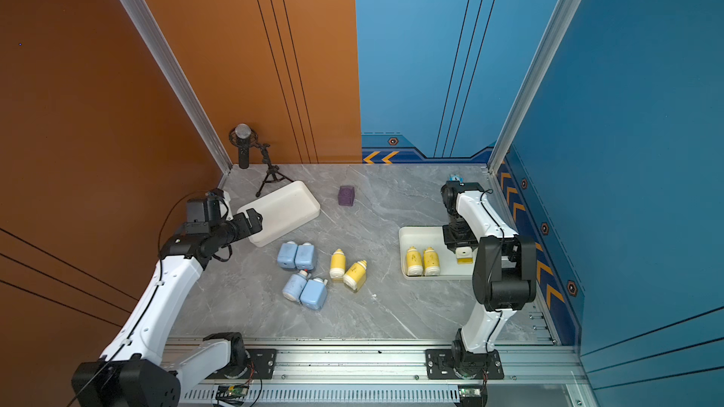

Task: Place the pencil sharpeners by color into the storage box
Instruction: Place the pencil sharpener in the storage box.

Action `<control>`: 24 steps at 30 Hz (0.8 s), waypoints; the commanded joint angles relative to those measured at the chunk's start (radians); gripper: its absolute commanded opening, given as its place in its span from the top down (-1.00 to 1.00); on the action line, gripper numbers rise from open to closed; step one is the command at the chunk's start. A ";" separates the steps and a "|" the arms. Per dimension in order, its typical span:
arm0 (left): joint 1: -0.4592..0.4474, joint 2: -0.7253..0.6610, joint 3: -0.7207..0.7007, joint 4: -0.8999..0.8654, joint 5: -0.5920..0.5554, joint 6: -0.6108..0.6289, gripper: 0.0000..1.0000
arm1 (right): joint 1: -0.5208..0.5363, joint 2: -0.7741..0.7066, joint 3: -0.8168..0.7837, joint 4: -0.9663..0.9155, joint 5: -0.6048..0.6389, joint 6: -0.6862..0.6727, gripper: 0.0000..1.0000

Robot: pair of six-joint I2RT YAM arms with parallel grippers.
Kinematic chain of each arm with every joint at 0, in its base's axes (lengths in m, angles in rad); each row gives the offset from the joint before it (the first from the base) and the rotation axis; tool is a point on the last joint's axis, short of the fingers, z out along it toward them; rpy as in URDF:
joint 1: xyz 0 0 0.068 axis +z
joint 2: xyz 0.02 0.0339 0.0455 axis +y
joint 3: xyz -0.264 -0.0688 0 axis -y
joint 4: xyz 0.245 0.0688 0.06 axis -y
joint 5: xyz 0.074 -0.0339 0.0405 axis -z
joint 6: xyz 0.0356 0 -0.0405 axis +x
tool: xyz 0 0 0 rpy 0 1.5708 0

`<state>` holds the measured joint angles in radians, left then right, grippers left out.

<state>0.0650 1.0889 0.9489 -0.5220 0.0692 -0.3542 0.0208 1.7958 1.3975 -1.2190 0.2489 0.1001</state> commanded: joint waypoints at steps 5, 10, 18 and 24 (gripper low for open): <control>0.005 -0.019 0.023 -0.021 -0.011 0.038 -0.96 | -0.044 0.070 0.048 0.043 0.037 -0.064 0.72; 0.011 -0.018 0.023 -0.019 -0.012 0.038 -0.96 | -0.059 0.054 0.001 0.107 0.003 -0.076 0.71; 0.013 -0.035 0.017 -0.019 -0.035 0.041 -0.96 | -0.092 0.024 -0.050 0.124 -0.017 -0.064 0.69; 0.010 -0.047 0.013 -0.019 -0.043 0.047 -0.96 | -0.120 -0.005 -0.088 0.128 -0.009 -0.058 0.67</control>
<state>0.0711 1.0565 0.9497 -0.5247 0.0528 -0.3290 -0.0856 1.8446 1.3319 -1.0946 0.2371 0.0437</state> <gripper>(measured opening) 0.983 0.499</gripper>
